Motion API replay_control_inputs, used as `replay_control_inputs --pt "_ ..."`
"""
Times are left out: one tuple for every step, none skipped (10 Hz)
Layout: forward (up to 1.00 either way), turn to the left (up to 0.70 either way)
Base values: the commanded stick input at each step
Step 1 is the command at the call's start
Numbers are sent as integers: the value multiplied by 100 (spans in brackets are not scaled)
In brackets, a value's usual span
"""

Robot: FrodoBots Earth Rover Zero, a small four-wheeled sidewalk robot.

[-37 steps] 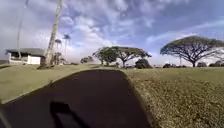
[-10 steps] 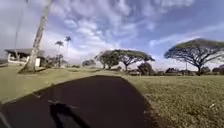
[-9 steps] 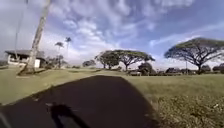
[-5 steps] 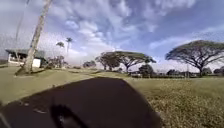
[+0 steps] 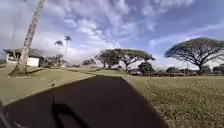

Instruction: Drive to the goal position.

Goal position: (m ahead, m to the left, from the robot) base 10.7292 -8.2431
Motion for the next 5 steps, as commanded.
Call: replay_control_inputs --pt "70 0" --pt "70 0" --pt "70 0" --pt "70 0" --pt "70 0"
